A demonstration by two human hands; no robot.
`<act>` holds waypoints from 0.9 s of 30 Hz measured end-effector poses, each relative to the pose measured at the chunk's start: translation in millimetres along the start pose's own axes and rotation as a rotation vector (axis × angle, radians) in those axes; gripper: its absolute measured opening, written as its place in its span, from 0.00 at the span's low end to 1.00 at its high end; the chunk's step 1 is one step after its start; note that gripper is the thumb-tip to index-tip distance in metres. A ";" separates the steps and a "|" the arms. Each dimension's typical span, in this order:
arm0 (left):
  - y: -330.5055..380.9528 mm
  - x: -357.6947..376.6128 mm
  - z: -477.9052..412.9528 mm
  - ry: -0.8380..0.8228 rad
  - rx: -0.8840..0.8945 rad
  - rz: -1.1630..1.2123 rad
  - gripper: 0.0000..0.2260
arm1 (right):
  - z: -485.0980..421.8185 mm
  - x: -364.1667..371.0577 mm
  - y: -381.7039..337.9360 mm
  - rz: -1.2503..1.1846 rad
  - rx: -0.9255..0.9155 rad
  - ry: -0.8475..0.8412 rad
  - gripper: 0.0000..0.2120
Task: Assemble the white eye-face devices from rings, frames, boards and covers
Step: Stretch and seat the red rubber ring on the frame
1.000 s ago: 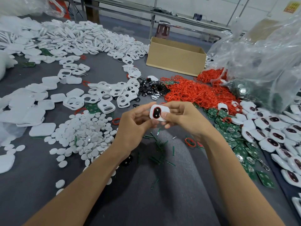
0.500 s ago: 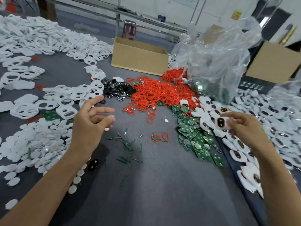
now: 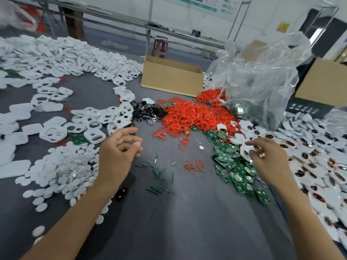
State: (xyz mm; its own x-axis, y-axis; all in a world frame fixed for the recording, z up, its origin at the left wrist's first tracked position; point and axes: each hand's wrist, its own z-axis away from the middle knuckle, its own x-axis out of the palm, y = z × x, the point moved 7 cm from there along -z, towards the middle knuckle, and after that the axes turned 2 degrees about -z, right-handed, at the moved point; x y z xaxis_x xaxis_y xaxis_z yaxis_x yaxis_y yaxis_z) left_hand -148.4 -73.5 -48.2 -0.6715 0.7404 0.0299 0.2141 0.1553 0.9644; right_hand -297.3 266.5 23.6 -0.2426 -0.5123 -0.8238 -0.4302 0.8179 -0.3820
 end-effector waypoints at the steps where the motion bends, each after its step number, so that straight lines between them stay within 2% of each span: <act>1: -0.1 -1.1 1.1 0.012 -0.005 -0.017 0.11 | 0.4 12.8 -24.0 -0.052 -0.072 0.006 0.11; 5: 6.2 -3.1 7.8 0.050 0.000 -0.083 0.09 | -3.2 72.9 -97.9 -0.206 -0.235 -0.052 0.09; 10: 13.9 -0.3 13.1 0.004 0.097 -0.308 0.12 | -3.6 135.7 -135.0 -0.229 -0.242 -0.152 0.07; 14: 13.3 -9.8 6.1 0.077 0.089 -0.355 0.06 | 2.3 139.3 -132.6 -0.266 -0.270 -0.099 0.06; 16: 19.2 -15.1 3.0 0.123 0.117 -0.395 0.07 | 3.1 134.9 -132.0 -0.297 -0.282 -0.074 0.06; 19: 30.4 -27.8 -6.0 0.240 0.157 -0.602 0.06 | 1.9 133.8 -133.4 -0.336 -0.282 -0.053 0.07; 20: 34.0 -30.2 -10.8 0.261 0.165 -0.680 0.09 | 1.4 134.3 -133.9 -0.342 -0.282 -0.048 0.07; 23: 33.6 -23.2 -34.8 0.173 0.150 -0.866 0.18 | -1.1 135.1 -130.6 -0.361 -0.268 -0.040 0.07; 27: 24.4 2.4 -61.9 0.001 0.135 -1.248 0.14 | -2.5 133.0 -123.8 -0.393 -0.224 -0.036 0.08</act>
State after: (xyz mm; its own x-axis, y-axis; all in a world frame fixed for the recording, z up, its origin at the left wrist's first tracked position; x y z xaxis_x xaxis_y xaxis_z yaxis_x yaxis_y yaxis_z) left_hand -188.7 -108.3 -8.4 -0.4691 0.0399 -0.8822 -0.4963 0.8144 0.3008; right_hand -278.5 96.4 -37.7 0.0053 -0.7601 -0.6497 -0.6622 0.4842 -0.5719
